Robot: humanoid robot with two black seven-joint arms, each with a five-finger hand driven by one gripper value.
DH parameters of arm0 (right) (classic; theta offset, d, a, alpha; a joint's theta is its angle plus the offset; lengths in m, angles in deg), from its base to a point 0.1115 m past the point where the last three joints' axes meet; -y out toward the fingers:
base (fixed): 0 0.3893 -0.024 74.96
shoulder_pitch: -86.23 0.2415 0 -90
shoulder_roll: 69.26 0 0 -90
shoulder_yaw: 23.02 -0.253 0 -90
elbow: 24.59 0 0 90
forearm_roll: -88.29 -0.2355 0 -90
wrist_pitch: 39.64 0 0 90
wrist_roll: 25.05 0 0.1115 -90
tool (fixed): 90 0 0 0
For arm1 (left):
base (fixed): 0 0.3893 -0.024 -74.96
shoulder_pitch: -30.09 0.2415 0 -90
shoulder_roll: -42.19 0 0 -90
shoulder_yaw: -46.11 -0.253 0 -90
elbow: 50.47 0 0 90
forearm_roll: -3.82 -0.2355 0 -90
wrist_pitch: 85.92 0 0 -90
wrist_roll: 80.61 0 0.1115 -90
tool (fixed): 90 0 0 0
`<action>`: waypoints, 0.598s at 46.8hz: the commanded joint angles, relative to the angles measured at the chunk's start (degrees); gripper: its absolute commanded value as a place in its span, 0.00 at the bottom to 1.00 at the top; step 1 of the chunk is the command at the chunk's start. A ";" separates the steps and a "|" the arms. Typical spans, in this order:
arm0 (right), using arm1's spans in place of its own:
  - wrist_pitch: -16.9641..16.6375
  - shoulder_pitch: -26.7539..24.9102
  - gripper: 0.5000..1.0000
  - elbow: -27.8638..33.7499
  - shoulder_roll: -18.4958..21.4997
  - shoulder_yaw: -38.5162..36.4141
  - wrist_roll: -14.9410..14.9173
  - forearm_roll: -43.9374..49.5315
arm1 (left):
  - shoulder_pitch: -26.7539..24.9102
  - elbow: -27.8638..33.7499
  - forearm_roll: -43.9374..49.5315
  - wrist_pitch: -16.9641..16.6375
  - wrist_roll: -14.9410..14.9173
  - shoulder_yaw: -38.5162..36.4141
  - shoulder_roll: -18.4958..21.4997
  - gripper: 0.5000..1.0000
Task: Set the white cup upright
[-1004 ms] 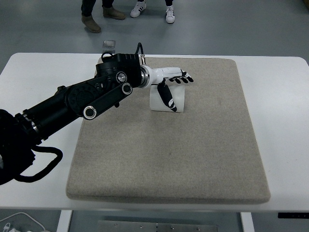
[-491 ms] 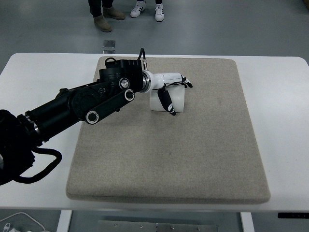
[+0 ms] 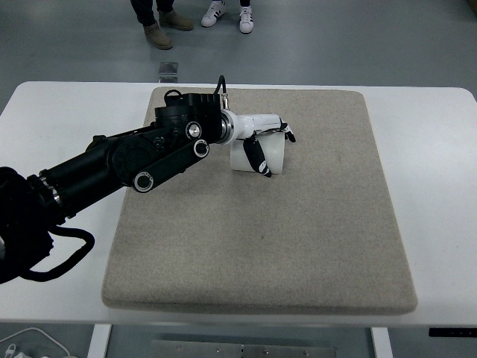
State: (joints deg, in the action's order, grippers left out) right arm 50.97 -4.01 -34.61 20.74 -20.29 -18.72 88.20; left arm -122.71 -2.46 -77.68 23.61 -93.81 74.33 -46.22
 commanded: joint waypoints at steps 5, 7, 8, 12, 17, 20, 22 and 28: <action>0.00 -0.03 0.86 0.00 0.00 0.00 0.00 0.00 | -2.15 -0.63 2.04 -0.01 0.19 0.78 0.52 0.14; 0.00 -0.03 0.86 0.00 0.00 0.00 0.00 0.00 | -2.50 -0.63 3.53 -0.01 0.19 0.78 0.78 0.14; 0.00 -0.03 0.86 0.00 0.00 0.00 0.00 0.00 | -2.68 -0.63 4.49 -0.01 0.19 0.78 0.96 0.14; 0.00 0.06 0.86 0.00 0.00 0.00 0.00 0.00 | -3.82 -0.63 8.71 -0.01 0.19 0.69 1.84 0.14; 0.00 -0.03 0.86 0.00 0.00 0.00 0.00 0.00 | -4.87 -0.63 13.90 -0.01 0.19 0.69 3.24 0.14; 0.00 -0.03 0.86 0.00 0.00 0.00 0.00 0.00 | -5.05 -0.98 17.15 -0.01 0.19 0.78 3.77 0.14; 0.00 0.06 0.86 0.00 0.00 0.00 0.00 0.00 | -5.23 -1.42 19.61 -0.01 0.36 0.87 4.30 0.14; 0.00 -0.03 0.86 0.00 0.00 0.00 0.00 0.00 | -5.31 -1.95 27.60 0.07 2.12 2.19 5.62 0.15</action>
State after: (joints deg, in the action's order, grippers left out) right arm 50.97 -3.99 -34.61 20.74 -20.30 -18.73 88.20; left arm -128.01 -4.21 -53.83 23.60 -92.66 75.95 -41.32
